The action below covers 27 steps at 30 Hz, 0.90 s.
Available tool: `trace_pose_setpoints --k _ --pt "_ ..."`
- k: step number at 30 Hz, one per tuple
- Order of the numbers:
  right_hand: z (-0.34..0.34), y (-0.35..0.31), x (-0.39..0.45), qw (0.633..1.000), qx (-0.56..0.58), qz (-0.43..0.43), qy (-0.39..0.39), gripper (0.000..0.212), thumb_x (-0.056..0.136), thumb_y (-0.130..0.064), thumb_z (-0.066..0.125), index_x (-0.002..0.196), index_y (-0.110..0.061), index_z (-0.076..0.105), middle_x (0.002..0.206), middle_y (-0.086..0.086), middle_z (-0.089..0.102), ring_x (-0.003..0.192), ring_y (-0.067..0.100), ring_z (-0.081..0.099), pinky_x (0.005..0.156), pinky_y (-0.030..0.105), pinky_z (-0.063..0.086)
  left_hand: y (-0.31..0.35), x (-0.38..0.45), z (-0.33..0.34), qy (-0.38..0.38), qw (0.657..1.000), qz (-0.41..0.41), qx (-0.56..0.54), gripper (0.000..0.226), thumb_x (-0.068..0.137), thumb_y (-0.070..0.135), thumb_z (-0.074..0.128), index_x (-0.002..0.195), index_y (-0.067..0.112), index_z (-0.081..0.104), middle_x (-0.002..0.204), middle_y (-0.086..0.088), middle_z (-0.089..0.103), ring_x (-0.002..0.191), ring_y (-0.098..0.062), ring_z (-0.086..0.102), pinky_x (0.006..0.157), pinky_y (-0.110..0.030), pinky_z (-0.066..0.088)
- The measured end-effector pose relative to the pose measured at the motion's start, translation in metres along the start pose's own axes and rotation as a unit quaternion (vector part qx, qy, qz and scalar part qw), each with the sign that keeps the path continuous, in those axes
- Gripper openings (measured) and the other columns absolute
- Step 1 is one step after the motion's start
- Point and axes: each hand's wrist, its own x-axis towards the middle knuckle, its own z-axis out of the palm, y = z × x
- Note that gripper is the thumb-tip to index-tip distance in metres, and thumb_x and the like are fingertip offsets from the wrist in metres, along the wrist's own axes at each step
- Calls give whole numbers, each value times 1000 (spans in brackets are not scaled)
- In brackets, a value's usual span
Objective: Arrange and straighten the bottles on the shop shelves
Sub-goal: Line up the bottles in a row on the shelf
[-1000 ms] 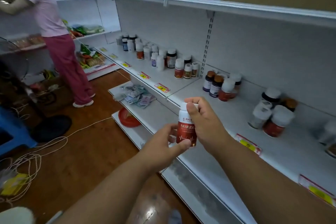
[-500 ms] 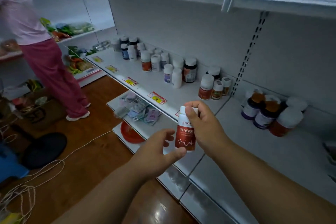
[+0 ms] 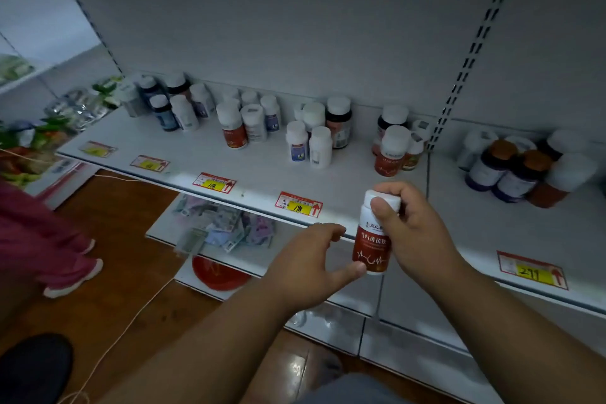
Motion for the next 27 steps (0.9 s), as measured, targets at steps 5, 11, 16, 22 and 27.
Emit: trace_pose_setpoints --k 5,11,16,22,27 --pt "30 3 44 1000 -21 -11 19 16 90 -35 61 96 -48 55 91 -16 63 80 -6 62 61 12 49 -37 39 -23 85 990 50 101 72 73 76 52 127 29 51 118 9 56 109 -8 50 91 -26 42" --pt "85 -17 105 989 -143 -46 -10 30 79 -36 70 99 -46 50 96 -20 57 83 0 56 71 20 45 -89 79 -66 111 973 4 204 84 74 77 48 134 18 48 129 -4 54 116 -23 49 97 -37 41" --pt "120 -19 133 970 -235 -45 -50 36 81 -35 68 114 -35 53 106 -15 53 87 5 52 70 18 37 -120 112 -81 62 960 57 266 72 74 74 48 120 20 54 113 -5 58 102 -27 53 84 -36 43" --pt "145 -21 141 966 -255 -17 -24 36 84 -31 68 118 -28 54 115 -8 57 91 7 49 77 21 36 -143 125 -75 117 950 132 259 71 75 68 56 113 7 62 110 -9 61 102 -31 54 84 -39 43" --pt "161 -23 139 965 -260 -9 22 35 83 -30 69 114 -24 55 114 -7 56 91 8 50 74 21 36 -155 126 -72 87 947 134 280 82 85 70 32 133 6 49 132 -11 52 127 -30 43 104 -42 33"
